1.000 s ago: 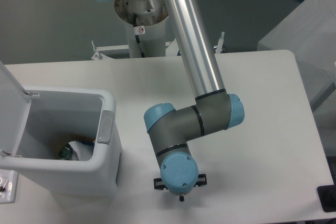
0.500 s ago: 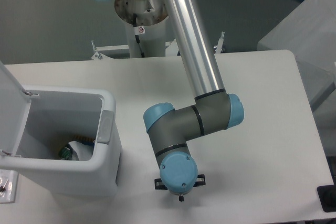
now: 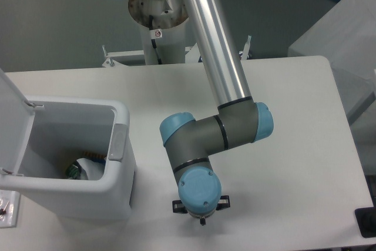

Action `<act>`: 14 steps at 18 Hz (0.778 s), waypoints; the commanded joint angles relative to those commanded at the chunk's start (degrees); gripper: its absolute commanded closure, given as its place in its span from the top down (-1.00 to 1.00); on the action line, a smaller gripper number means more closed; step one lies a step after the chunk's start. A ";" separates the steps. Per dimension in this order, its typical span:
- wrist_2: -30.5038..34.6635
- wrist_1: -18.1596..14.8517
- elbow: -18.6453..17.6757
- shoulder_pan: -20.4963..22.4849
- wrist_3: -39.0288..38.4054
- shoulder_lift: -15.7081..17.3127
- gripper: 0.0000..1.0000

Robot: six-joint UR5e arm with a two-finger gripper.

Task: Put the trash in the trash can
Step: 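Lower the gripper around the bottle's cap end, then close the gripper on the bottle and lift it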

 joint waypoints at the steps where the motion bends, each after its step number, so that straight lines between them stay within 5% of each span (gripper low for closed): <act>1: -0.70 0.00 0.00 0.44 0.26 0.96 -0.41; 7: -14.05 3.68 0.00 5.88 1.05 8.87 -0.41; 14: -27.85 9.74 0.00 8.79 1.85 13.98 -0.41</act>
